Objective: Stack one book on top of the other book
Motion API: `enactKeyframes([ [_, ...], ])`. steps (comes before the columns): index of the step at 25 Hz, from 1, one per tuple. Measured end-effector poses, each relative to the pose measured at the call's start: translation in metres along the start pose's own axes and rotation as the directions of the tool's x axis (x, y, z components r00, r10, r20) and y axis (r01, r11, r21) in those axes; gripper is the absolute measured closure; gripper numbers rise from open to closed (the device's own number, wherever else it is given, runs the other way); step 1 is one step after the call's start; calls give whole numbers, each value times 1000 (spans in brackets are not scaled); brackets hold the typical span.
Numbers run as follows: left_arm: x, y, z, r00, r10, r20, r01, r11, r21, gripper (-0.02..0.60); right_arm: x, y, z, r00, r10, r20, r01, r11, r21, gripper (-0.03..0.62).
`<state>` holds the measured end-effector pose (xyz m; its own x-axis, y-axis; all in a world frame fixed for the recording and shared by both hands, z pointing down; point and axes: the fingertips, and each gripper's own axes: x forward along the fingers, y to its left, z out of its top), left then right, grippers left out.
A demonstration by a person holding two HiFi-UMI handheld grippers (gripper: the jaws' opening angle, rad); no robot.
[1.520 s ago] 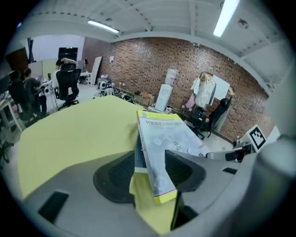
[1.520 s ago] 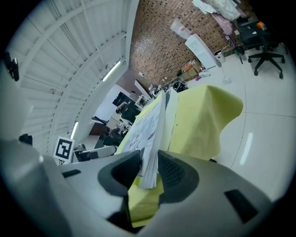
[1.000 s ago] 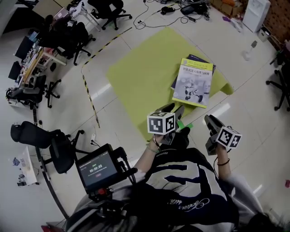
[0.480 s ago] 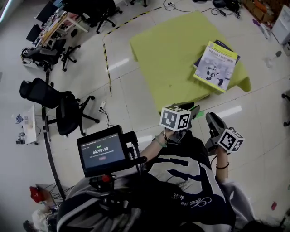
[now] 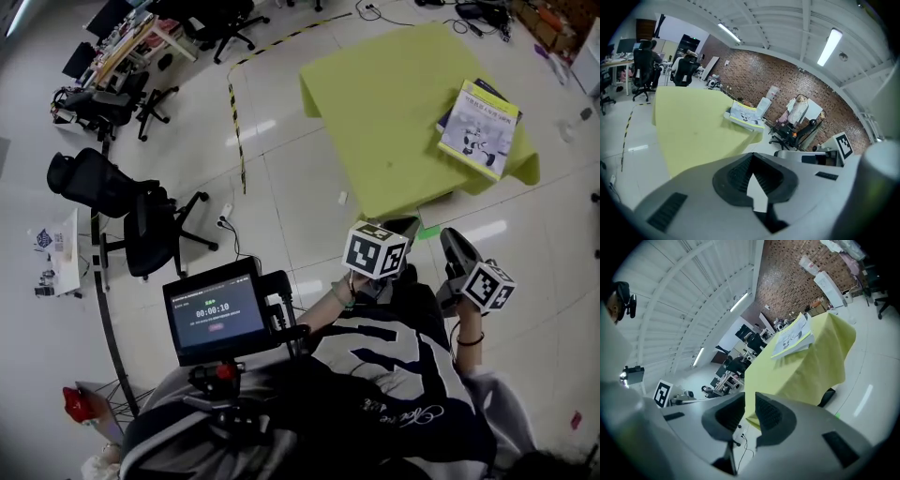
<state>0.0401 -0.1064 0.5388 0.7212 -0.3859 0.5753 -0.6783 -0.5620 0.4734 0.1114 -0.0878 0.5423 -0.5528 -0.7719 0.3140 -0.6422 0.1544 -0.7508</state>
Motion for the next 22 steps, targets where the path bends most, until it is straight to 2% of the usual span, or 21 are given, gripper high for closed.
enactKeyframes([
  [4, -55, 20, -27, 999, -36, 3, 36, 998, 46, 577, 3, 34, -35, 996, -54, 75, 51, 998, 32, 597],
  [7, -97, 36, -49, 998, -57, -2, 57, 997, 43, 577, -1, 61, -66, 989, -83, 123, 78, 996, 42, 599],
  [11, -140, 56, -77, 997, -75, -8, 75, 997, -8, 577, -8, 101, -111, 986, -100, 132, 99, 995, 13, 599],
  [14, -149, 52, -89, 994, -110, -18, 110, 994, -11, 577, -16, 115, -133, 982, -122, 141, 120, 993, 20, 599],
  [19, -160, 30, -102, 988, -155, -27, 156, 986, 56, 577, -30, 138, -154, 979, -120, 163, 119, 993, 15, 599],
  [22, -164, 16, -110, 982, -187, -33, 189, 981, 53, 577, -40, 145, -164, 977, -130, 167, 130, 991, 13, 599],
])
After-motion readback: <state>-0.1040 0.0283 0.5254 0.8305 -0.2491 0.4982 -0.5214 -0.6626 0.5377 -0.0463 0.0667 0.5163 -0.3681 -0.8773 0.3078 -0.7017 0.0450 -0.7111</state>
